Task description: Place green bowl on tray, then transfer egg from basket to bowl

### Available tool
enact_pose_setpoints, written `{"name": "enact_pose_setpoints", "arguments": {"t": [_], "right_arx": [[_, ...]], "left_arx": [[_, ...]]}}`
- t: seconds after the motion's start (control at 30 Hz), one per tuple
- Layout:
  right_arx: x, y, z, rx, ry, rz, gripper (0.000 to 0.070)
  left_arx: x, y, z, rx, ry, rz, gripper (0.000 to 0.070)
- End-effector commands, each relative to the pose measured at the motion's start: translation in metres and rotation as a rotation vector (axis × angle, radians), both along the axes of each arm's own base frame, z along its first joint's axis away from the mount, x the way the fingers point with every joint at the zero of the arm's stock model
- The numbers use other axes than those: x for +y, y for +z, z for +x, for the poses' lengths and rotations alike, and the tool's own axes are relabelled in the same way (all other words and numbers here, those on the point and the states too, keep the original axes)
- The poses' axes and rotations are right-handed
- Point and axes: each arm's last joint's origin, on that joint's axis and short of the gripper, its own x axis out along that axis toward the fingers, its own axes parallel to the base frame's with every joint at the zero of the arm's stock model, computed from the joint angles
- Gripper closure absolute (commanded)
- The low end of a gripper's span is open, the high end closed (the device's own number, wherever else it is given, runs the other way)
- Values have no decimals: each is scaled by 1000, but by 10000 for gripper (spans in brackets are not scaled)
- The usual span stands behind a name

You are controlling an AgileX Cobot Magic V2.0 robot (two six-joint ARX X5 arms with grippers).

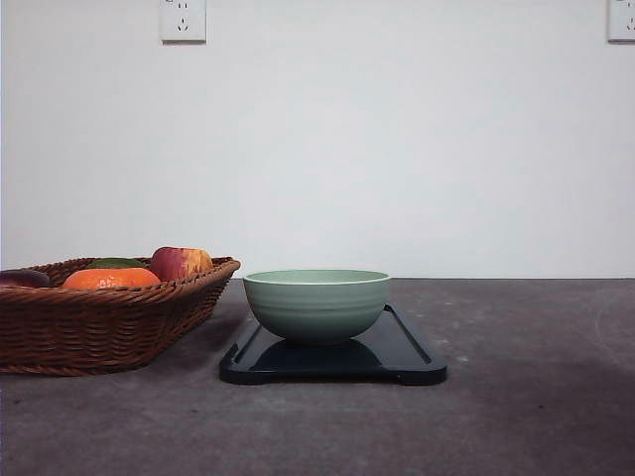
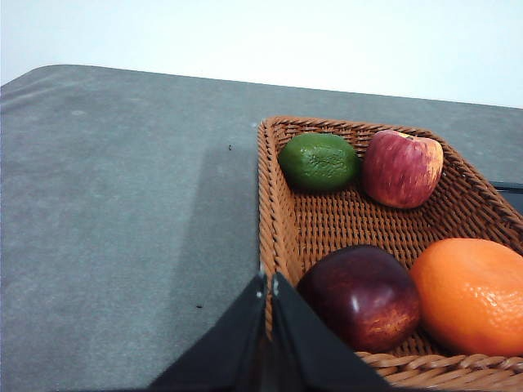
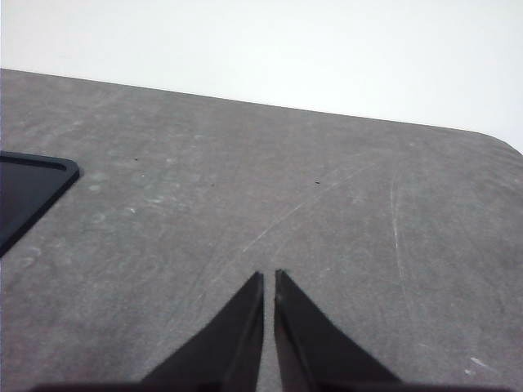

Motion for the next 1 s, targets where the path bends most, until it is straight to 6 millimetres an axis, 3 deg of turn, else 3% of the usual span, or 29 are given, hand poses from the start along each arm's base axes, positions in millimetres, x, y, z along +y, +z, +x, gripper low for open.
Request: {"name": "enact_pose_setpoints", "arguments": {"t": [0.0, 0.97], "right_arx": [[0, 0, 0, -9, -4, 13, 684], [0, 0, 0, -8, -4, 13, 684]], "left_arx": [[0, -7, 1, 24, 6, 11, 700], [0, -7, 1, 25, 6, 11, 700]]}}
